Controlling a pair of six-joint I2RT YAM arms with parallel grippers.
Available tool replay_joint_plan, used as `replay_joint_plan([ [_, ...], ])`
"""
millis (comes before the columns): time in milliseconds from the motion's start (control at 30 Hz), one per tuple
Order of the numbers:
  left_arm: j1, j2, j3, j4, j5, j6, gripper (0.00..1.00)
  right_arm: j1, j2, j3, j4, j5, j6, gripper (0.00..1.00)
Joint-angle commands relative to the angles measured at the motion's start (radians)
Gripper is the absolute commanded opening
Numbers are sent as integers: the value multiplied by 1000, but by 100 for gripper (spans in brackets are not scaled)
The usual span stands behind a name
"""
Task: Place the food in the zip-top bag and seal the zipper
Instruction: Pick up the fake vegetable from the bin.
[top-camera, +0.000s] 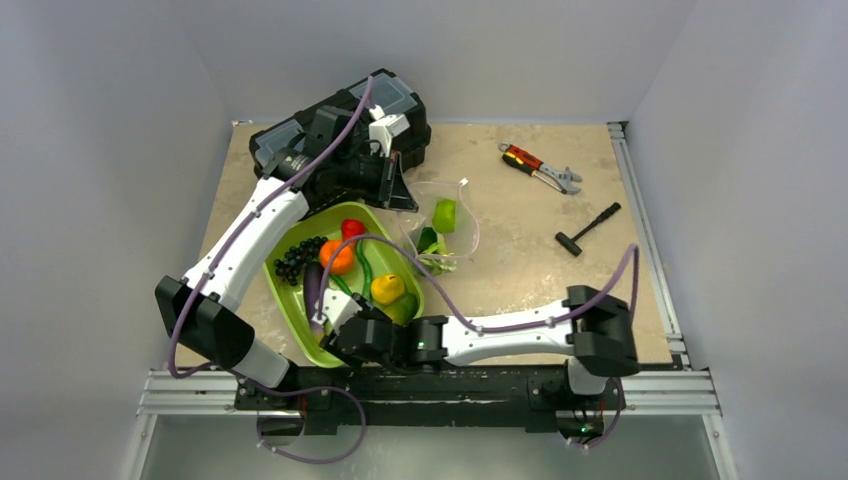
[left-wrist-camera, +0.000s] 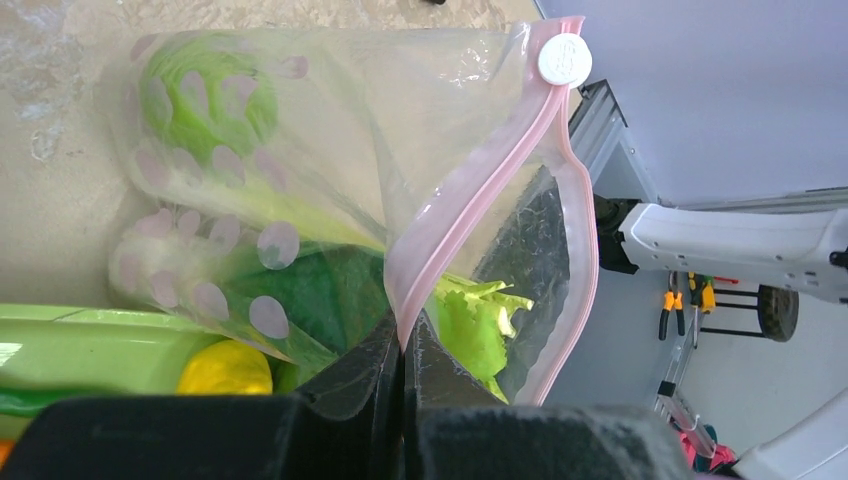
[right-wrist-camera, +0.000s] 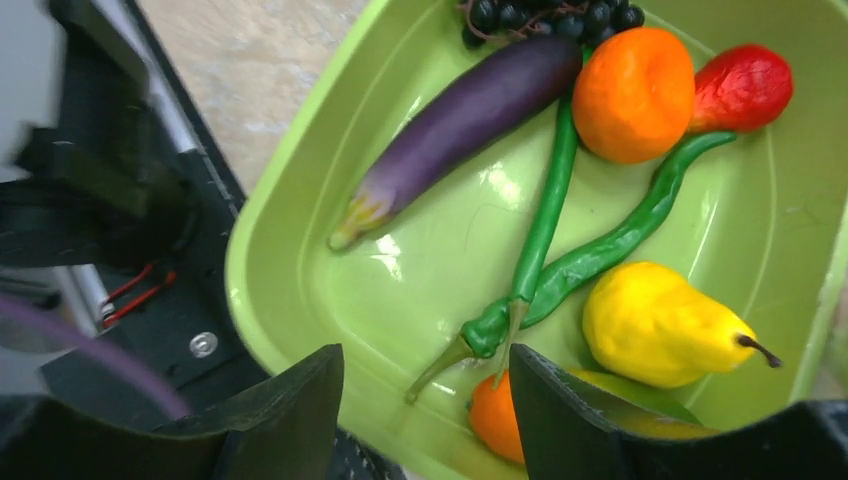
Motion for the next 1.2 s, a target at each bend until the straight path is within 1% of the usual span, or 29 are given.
replay_joint_plan([
  [0,22,-11,33,14,-2,24,0,-1,127,108,5,97,60,59],
  [133,24,-10,29,19,5,17,0,-7,244,160,-19,163,50,59],
  [267,24,-14,23,24,5,14,0,-32,307,195,-54,238,56,58],
  [467,25,-15,22,26,9,11,0,-87,319,182,-55,198,57,58],
  [600,25,-18,20,28,13,11,0,-114,331,165,-24,147,60,54],
  [800,24,-19,16,31,13,9,0,-118,373,179,-16,108,74,44],
  [900,25,-21,13,32,13,9,0,-117,385,180,-18,103,81,42],
  [967,25,-21,14,32,13,10,0,-116,383,174,-16,101,81,39],
  [1100,25,-24,12,32,13,8,0,-115,359,201,-66,145,75,25],
  [1167,25,-23,13,33,11,9,0,-112,327,219,-101,139,70,16],
])
